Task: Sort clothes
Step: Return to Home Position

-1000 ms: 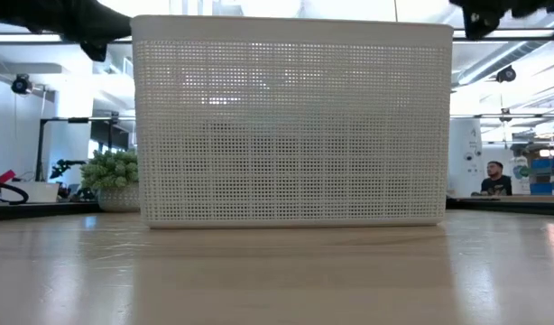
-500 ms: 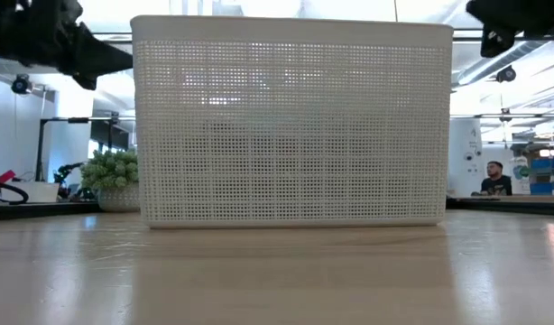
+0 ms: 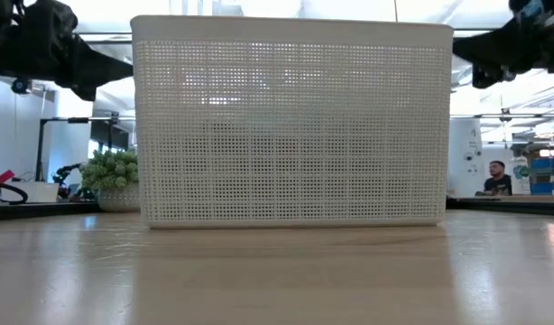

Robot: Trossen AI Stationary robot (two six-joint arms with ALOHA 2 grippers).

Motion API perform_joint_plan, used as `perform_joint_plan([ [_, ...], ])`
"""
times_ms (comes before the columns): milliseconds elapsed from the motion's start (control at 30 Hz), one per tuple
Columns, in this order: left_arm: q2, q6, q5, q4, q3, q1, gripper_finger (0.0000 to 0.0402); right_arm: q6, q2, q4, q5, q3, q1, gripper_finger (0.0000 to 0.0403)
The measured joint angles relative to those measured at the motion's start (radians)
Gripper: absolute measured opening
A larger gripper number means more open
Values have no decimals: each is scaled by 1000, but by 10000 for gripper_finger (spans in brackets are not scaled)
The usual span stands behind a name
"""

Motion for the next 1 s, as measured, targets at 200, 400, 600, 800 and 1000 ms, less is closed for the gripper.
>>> perform_joint_plan([
  [200,-32,-29,75,50,-54,23,0,24,0,1,-72,-43,-98,0],
  [400,-32,-55,64,107,-113,24,0,94,1,-4,-112,-103,-150,0],
  [600,-29,-38,61,214,-153,25,0,88,0,7,-167,-109,-173,0],
  [800,-30,-48,134,210,-153,25,0,76,0,4,-168,-109,-174,0],
  [1000,-18,-84,128,186,-153,25,0,14,31,4,-163,-110,-174,0],
])
